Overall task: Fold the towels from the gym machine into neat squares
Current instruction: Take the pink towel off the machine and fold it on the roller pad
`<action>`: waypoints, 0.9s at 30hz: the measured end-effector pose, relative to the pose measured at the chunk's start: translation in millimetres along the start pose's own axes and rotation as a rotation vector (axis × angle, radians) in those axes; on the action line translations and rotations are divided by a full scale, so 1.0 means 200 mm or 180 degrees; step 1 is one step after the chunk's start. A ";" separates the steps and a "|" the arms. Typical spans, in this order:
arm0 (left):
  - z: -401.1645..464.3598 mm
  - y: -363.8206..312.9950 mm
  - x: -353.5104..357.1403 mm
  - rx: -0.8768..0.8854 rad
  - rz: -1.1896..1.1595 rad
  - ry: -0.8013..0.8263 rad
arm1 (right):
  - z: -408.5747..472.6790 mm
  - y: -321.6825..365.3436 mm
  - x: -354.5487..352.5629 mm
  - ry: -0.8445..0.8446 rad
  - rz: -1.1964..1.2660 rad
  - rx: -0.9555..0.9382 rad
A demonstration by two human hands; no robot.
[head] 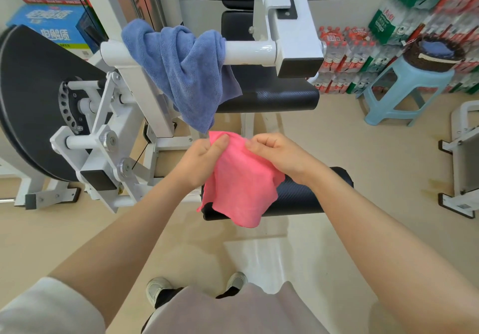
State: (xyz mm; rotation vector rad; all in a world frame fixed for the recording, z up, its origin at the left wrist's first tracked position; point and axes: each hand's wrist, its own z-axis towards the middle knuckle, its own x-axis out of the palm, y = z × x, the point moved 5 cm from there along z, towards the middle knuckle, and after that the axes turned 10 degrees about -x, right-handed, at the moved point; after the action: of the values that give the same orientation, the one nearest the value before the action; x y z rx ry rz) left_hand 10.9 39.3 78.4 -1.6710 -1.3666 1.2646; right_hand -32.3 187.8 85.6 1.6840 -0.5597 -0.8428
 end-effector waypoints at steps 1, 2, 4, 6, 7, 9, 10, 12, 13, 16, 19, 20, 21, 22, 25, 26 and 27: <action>0.00 -0.01 -0.03 -0.0022 -0.0269 -0.0100 | -0.01 -0.03 -0.01 0.0162 -0.0031 0.0137; 0.01 0.00 -0.06 -0.0046 -0.0440 -0.0222 | -0.02 -0.05 -0.01 0.0298 -0.0052 0.0267; 0.02 0.02 -0.12 -0.0194 -0.0540 -0.0523 | -0.03 -0.11 -0.04 0.0394 -0.0001 0.0465; 0.02 0.06 -0.17 -0.0314 -0.0632 -0.0843 | -0.04 -0.15 -0.07 0.0401 -0.0060 0.0625; 0.02 0.07 -0.20 -0.0365 -0.0739 -0.1000 | -0.05 -0.17 -0.10 0.0450 -0.0341 0.0668; 0.02 0.11 -0.25 -0.0485 -0.0877 -0.1337 | -0.04 -0.21 -0.14 0.0658 -0.1330 0.0656; 0.02 0.12 -0.26 -0.0522 -0.0855 -0.1427 | -0.03 -0.23 -0.16 0.0735 -0.1871 0.0647; 0.04 0.16 -0.27 -0.0559 -0.0764 -0.1409 | -0.02 -0.24 -0.19 0.0622 -0.2746 0.0555; 0.04 0.17 -0.27 -0.0571 -0.0656 -0.1367 | -0.01 -0.22 -0.21 0.0367 -0.3065 0.0459; 0.06 0.18 -0.27 -0.0493 -0.0226 -0.1394 | 0.00 -0.18 -0.26 -0.0772 -0.3576 0.0117; 0.06 0.14 -0.30 -0.0126 -0.0182 -0.1637 | 0.01 -0.17 -0.28 -0.1204 -0.3295 -0.0231; 0.07 0.13 -0.31 -0.0062 -0.0169 -0.1708 | 0.02 -0.17 -0.28 -0.1208 -0.3241 -0.0288; 0.08 0.13 -0.33 -0.0009 -0.0156 -0.1720 | 0.03 -0.17 -0.28 -0.1152 -0.3277 -0.0324; 0.10 0.13 -0.34 0.0029 -0.0128 -0.1697 | 0.04 -0.17 -0.28 -0.1060 -0.3385 -0.0327; 0.15 0.12 -0.38 0.0120 -0.0012 -0.1556 | 0.07 -0.16 -0.28 -0.0839 -0.3817 -0.0325; 0.17 0.12 -0.39 0.0132 -0.0027 -0.1486 | 0.08 -0.16 -0.27 -0.0798 -0.3942 -0.0335; 0.20 0.12 -0.40 0.0140 -0.0087 -0.1398 | 0.09 -0.15 -0.28 -0.0765 -0.4028 -0.0287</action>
State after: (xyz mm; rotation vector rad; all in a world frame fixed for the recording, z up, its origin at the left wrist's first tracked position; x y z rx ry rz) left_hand -17.5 -47.6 66.6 -1.3878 -1.5881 1.7014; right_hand -82.5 226.0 67.6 1.7711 0.5043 -1.9254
